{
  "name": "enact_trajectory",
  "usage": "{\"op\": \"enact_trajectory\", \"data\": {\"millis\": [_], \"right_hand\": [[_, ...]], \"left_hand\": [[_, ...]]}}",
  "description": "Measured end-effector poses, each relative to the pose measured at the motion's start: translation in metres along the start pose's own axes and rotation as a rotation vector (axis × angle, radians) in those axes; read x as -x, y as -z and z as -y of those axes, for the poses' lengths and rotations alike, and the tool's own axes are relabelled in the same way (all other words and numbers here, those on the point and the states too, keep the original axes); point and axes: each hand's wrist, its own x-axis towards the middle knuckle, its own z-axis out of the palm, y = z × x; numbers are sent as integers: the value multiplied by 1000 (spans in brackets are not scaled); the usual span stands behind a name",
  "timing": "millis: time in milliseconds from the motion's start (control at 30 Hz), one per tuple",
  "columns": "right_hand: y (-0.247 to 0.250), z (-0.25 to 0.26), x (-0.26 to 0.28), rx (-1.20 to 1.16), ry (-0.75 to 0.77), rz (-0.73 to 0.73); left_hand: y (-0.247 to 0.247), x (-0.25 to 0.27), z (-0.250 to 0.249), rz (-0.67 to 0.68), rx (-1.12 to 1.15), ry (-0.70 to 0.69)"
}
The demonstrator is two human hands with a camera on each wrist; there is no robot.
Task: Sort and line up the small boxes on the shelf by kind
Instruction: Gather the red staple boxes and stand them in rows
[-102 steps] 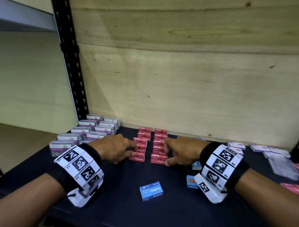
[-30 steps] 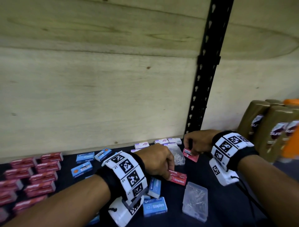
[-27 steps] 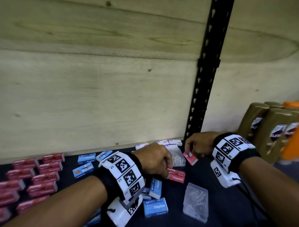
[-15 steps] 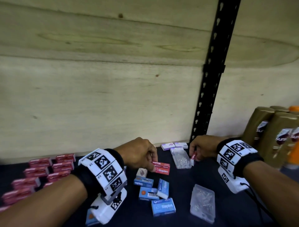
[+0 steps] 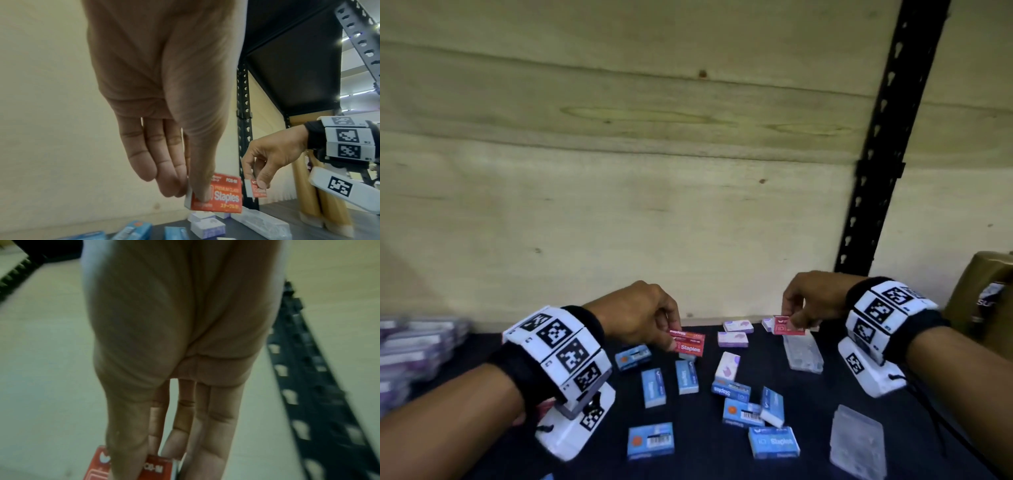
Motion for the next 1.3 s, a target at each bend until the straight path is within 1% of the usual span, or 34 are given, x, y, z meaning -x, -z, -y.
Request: {"op": "enact_trajectory", "data": {"millis": [133, 300, 467, 633, 767, 900, 1100, 1300], "right_hand": [[2, 58, -8, 36, 127, -1], [-3, 140, -15, 108, 295, 15], [-16, 213, -8, 97, 418, 37], [-34, 263, 2, 112, 531, 76], [-49, 287, 9, 127, 582, 111], [-58, 299, 15, 152, 594, 130], [-65, 305, 18, 190, 605, 115], [-67, 302, 19, 195, 602, 121]], "left_hand": [[14, 37, 30, -53, -45, 76], [28, 91, 68, -73, -41, 210], [37, 146, 96, -61, -44, 330], [33, 185, 117, -31, 16, 383], [17, 198, 126, 6, 74, 402], [5, 201, 130, 18, 105, 419], [-5, 199, 132, 19, 136, 413], [-10, 194, 128, 37, 86, 413]]}}
